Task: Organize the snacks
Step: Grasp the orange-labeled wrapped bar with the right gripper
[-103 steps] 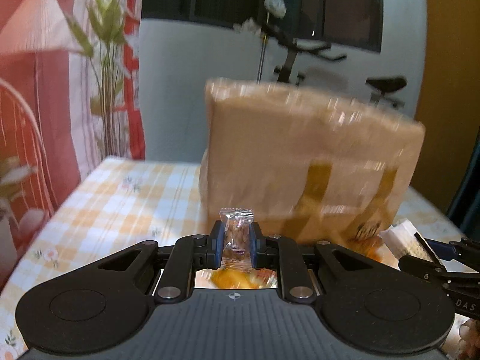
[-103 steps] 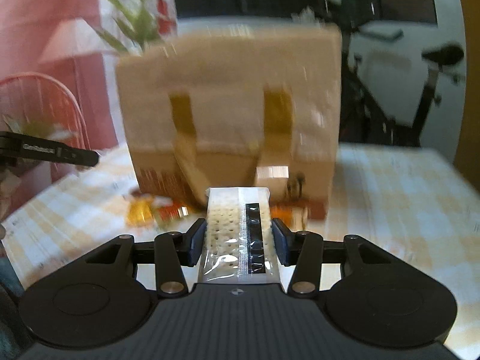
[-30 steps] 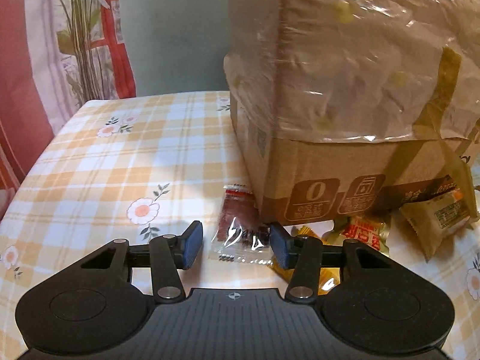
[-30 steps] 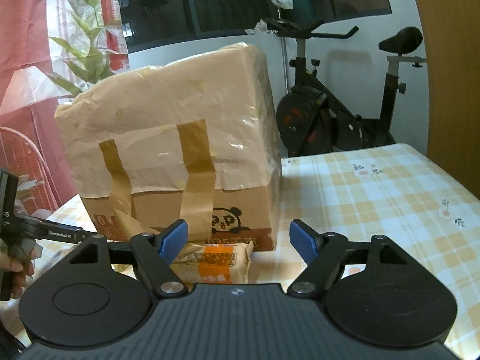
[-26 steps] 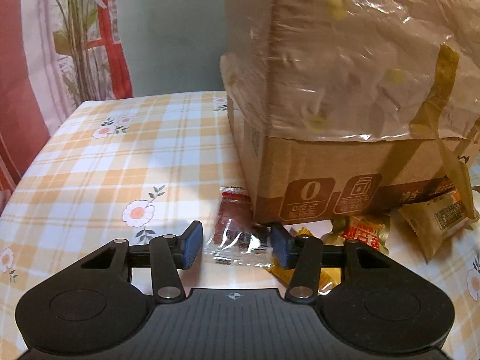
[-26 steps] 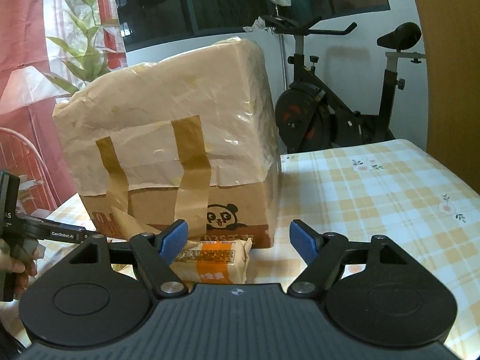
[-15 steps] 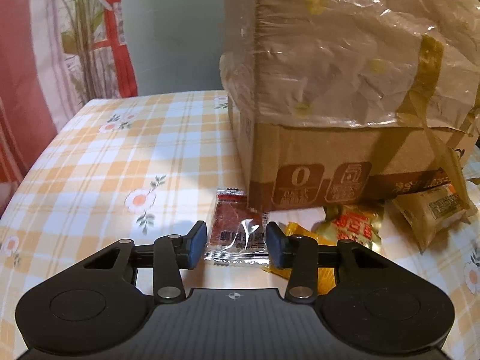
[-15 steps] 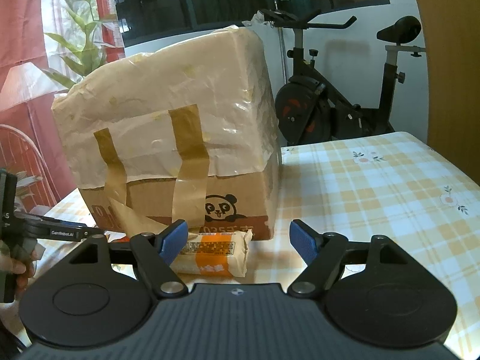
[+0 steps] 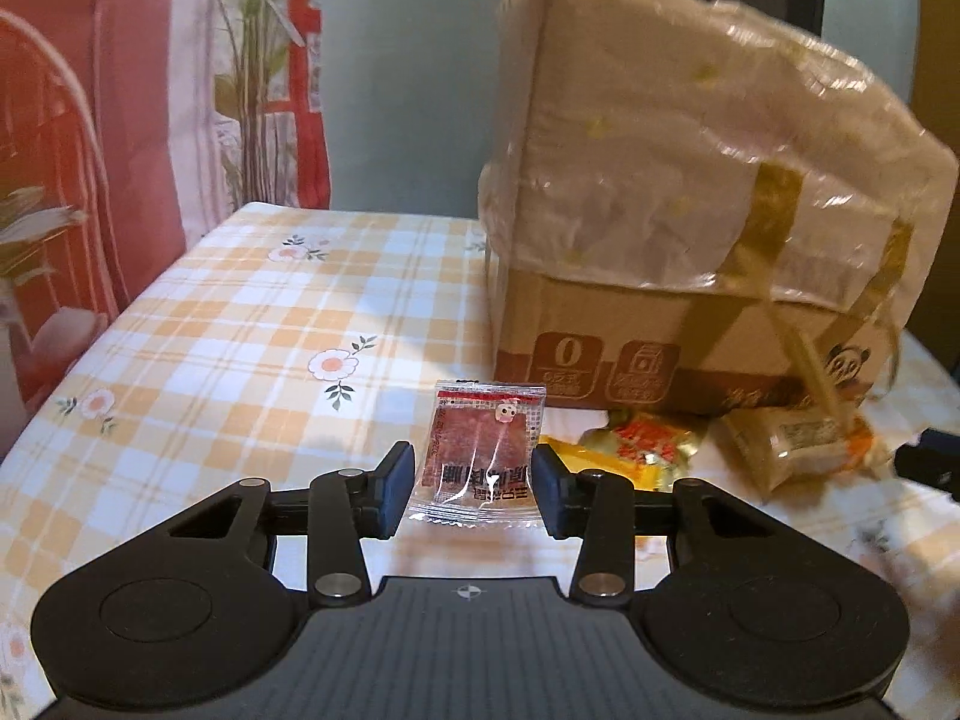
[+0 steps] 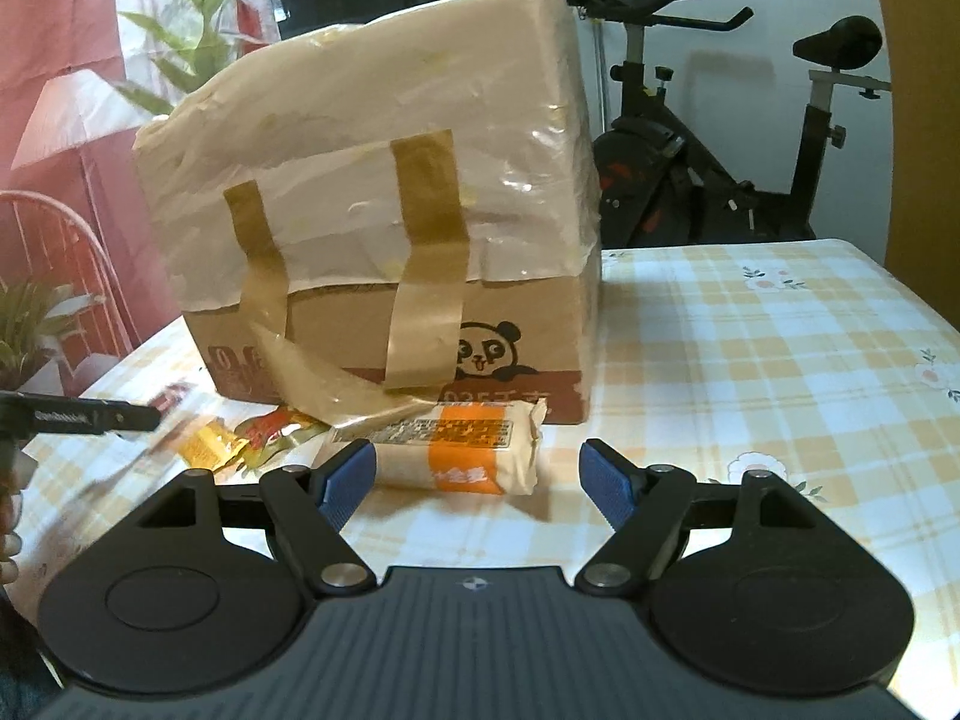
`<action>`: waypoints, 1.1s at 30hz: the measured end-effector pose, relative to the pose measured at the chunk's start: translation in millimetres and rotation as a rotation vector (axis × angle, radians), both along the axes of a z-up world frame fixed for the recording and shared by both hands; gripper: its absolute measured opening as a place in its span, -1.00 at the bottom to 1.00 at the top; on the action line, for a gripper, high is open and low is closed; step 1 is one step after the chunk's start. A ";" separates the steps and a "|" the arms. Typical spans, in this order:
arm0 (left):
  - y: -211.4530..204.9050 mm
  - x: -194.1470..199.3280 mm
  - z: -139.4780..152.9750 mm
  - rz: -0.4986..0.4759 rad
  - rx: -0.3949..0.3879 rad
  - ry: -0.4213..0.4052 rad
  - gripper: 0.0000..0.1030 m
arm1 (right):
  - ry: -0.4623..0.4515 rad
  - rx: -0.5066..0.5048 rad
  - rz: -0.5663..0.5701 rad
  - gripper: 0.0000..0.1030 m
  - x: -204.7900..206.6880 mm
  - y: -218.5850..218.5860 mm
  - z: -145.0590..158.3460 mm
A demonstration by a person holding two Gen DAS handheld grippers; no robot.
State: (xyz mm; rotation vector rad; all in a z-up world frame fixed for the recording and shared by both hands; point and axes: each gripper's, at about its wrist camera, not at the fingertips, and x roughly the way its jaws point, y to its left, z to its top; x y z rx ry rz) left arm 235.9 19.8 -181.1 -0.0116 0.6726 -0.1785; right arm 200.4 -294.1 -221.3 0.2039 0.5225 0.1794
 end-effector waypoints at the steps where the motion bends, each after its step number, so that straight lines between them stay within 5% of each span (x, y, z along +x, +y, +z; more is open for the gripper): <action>1: -1.4 -3.4 0.9 0.003 -0.005 -0.005 -0.13 | 0.002 -0.007 0.002 0.51 1.1 1.0 0.1; 8: -10.3 -21.2 3.2 -0.013 -0.044 -0.038 -0.13 | 0.013 -0.060 0.041 0.51 27.4 7.0 4.3; 14: -14.8 -32.5 1.5 -0.043 -0.054 -0.042 -0.13 | 0.113 -0.064 0.075 0.51 61.6 13.8 -9.0; 23: -18.8 -38.5 -2.1 -0.079 -0.066 -0.041 -0.13 | 0.250 0.025 0.229 0.50 28.7 28.8 -10.9; 28: -21.0 -42.3 -2.4 -0.092 -0.062 -0.049 -0.13 | 0.104 -0.160 0.213 0.50 18.7 43.6 3.5; 33: -21.9 -43.8 -4.3 -0.097 -0.053 -0.054 -0.13 | 0.070 -0.227 0.290 0.50 48.4 56.7 -1.0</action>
